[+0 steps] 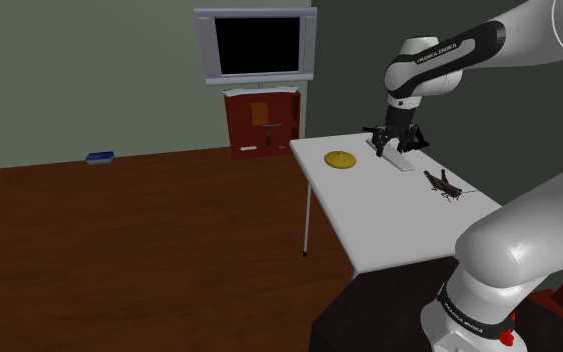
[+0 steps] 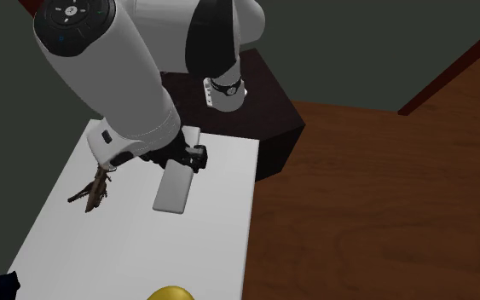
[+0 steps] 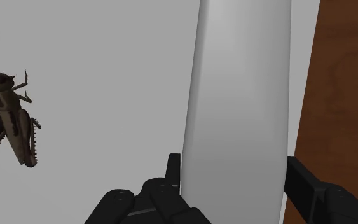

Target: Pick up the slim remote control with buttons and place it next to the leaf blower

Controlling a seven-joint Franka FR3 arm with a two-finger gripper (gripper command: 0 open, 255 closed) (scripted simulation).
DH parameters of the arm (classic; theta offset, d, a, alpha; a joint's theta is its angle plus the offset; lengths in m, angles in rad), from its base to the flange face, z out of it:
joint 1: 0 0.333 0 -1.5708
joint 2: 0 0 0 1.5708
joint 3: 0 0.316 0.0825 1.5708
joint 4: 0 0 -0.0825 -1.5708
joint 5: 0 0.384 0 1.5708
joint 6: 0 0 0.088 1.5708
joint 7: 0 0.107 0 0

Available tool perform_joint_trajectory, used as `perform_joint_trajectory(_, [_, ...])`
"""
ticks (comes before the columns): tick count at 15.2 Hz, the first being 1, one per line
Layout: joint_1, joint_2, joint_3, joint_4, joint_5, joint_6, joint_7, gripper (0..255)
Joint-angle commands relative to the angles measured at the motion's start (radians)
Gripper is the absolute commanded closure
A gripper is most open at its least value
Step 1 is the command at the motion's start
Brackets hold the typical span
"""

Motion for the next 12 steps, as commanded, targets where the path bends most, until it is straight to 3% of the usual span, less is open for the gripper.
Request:
perform_joint_trajectory(1, [-0.007, 0.039, -0.026, 0.043, 0.003, -0.003, -0.037, 255])
perform_joint_trajectory(12, [-0.065, 0.397, -0.176, 0.417, 0.130, -0.036, -0.320, 255])
